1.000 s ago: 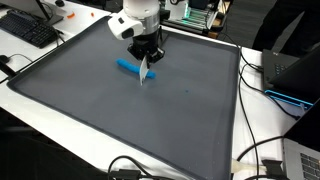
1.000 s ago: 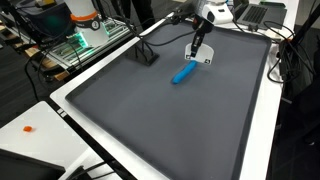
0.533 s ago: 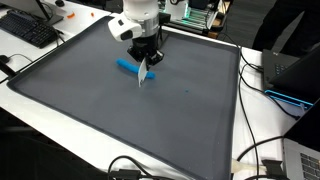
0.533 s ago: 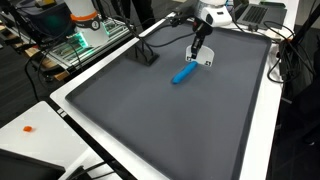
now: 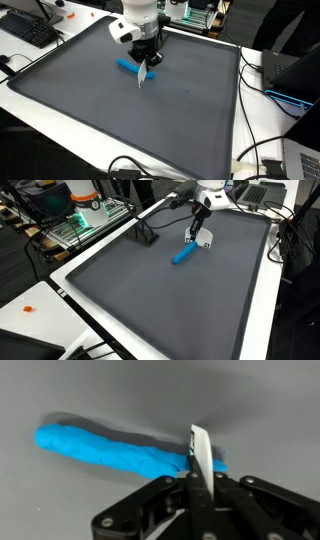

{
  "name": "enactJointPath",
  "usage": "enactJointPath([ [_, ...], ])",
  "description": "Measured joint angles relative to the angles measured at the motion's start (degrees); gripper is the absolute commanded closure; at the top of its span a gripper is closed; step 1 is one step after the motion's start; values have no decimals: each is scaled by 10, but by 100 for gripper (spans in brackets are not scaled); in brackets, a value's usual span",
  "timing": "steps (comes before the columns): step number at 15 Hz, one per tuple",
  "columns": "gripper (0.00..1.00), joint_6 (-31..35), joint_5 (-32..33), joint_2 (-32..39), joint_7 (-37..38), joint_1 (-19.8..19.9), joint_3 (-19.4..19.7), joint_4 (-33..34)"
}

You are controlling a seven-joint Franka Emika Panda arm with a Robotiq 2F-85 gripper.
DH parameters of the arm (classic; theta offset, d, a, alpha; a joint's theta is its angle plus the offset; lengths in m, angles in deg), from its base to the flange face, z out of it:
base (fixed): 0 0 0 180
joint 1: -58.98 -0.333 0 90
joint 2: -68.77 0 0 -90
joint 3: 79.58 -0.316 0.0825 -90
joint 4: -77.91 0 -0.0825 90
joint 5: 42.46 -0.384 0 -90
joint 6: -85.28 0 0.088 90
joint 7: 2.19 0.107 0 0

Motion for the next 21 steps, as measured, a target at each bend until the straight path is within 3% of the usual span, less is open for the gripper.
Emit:
enactJointPath([
  [21, 99, -1, -95, -35, -54, 20, -26, -54],
])
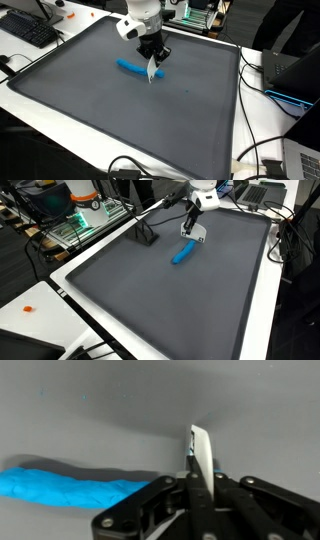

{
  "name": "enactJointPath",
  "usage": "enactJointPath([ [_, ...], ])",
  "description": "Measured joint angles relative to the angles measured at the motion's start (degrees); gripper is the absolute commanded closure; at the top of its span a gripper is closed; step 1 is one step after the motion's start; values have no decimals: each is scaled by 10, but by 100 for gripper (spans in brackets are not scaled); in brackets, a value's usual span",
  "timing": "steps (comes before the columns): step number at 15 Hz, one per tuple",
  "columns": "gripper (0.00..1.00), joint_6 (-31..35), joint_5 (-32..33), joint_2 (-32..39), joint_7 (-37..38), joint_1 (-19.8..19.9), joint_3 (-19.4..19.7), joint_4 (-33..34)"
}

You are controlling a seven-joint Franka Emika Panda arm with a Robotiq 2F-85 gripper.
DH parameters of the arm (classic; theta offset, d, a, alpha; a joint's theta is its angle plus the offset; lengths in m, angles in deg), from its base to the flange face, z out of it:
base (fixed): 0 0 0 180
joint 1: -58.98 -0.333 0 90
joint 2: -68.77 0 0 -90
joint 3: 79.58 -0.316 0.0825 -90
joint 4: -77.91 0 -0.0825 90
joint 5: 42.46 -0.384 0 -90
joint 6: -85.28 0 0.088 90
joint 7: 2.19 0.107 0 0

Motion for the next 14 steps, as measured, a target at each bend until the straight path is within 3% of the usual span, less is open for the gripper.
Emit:
enactJointPath([
  [14, 99, -14, 27, -53, -10, 11, 23, -3],
])
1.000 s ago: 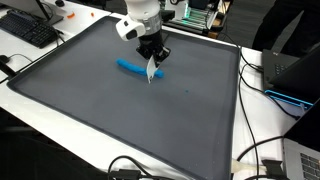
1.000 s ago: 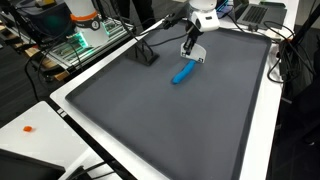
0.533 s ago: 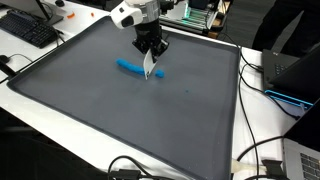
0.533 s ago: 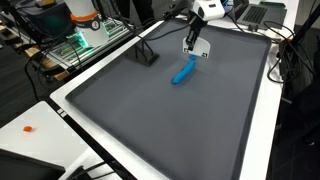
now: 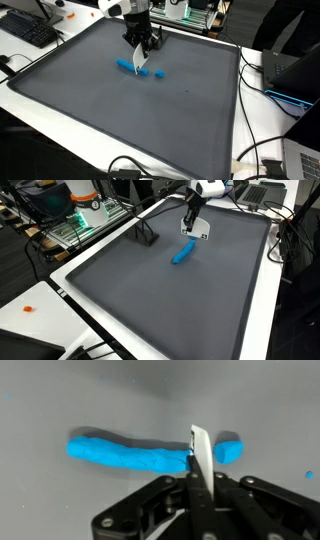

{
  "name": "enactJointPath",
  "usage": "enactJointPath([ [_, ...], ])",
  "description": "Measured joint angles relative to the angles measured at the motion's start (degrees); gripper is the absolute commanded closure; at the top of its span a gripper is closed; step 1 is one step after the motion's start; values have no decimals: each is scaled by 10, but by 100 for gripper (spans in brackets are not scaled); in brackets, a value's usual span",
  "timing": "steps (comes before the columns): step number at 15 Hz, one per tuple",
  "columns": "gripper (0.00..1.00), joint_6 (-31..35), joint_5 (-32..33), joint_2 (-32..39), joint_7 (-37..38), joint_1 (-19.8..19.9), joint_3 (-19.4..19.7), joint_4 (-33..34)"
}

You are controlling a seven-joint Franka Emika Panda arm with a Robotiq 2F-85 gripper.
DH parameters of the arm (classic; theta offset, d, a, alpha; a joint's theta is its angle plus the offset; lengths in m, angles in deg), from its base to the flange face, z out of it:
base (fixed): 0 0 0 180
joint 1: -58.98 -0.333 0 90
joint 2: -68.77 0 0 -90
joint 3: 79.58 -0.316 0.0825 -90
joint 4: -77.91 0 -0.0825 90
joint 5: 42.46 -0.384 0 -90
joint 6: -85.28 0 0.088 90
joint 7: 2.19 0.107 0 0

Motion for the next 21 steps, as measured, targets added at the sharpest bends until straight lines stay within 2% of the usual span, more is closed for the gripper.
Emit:
enactJointPath([
  [12, 99, 0, 50, 26, -1, -1, 6, -3],
  [21, 99, 1, 53, 37, -1, -1, 6, -1],
])
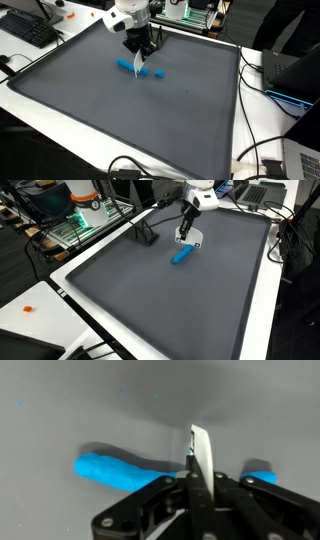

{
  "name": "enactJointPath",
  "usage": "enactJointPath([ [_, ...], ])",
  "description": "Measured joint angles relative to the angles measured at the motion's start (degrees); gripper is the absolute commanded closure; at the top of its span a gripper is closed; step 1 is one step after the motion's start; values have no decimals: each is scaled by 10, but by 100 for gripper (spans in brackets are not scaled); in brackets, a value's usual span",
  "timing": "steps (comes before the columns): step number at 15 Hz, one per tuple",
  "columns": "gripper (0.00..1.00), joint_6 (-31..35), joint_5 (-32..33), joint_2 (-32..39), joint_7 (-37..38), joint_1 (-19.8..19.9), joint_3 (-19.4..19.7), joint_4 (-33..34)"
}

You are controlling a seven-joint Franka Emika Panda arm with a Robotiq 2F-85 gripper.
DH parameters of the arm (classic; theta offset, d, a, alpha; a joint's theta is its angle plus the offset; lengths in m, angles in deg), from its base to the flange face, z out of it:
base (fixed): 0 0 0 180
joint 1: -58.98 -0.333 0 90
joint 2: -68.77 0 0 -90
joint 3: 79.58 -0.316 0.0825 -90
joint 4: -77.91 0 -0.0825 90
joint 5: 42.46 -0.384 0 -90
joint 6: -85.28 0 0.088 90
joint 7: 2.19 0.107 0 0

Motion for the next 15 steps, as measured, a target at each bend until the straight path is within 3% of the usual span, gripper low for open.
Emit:
enactJointPath([
  [15, 99, 0, -1, 17, -12, 0, -2, 6],
])
